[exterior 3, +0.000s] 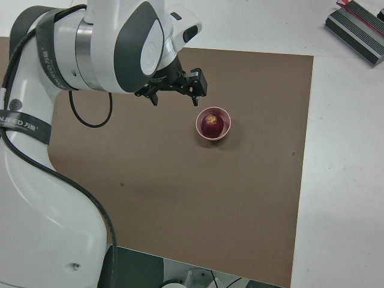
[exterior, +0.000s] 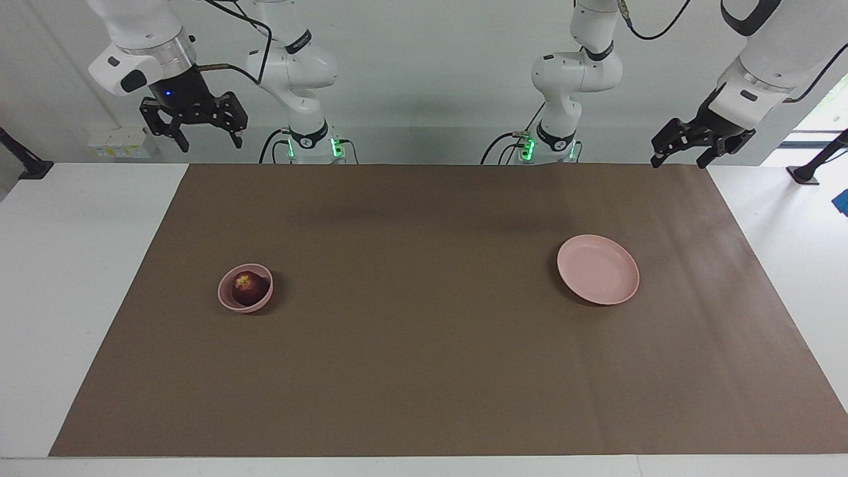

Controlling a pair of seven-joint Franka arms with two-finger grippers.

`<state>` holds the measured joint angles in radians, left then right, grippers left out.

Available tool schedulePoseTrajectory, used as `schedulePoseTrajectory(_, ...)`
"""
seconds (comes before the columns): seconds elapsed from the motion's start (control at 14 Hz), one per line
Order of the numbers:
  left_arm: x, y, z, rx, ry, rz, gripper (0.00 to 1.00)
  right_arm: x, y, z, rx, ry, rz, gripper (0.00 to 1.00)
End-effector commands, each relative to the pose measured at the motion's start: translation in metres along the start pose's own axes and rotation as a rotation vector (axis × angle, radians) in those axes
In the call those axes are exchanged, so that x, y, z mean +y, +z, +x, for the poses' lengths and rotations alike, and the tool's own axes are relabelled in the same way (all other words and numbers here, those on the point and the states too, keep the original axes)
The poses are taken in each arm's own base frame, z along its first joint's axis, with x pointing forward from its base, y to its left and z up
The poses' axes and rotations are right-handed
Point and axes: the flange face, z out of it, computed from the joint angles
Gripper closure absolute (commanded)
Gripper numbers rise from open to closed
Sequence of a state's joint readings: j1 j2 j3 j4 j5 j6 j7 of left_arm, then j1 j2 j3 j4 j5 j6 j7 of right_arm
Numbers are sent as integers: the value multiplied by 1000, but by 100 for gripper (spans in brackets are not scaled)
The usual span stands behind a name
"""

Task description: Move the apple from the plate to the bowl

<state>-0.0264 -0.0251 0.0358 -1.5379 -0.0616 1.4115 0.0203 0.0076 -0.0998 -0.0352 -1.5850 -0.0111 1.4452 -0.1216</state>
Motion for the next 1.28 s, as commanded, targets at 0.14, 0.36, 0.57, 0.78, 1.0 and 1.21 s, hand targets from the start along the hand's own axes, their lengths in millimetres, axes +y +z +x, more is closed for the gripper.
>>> schedulePoseTrajectory(0.14, 0, -5, -6, -6, 2, 7, 0, 4, -2, -12, -30, -17, -4, 0)
schedulePoseTrajectory(0.36, 0, -5, -6, -6, 2, 7, 0, 5, -2, -13, -29, -10, 12, 0)
schedulePoseTrajectory(0.57, 0, -5, -6, -6, 2, 7, 0, 5, -3, -14, -28, -10, 12, 0)
schedulePoseTrajectory(0.78, 0, -5, -6, -6, 2, 7, 0, 6, -2, -14, -30, -10, 10, 0)
schedulePoseTrajectory(1.0, 0, -5, -6, -8, 2, 7, 0, 6, -1, -13, -31, -12, 9, 0)
schedulePoseTrajectory(1.21, -1, -5, -6, -6, 1, 7, 0, 5, 0, -17, -31, -14, 9, 0)
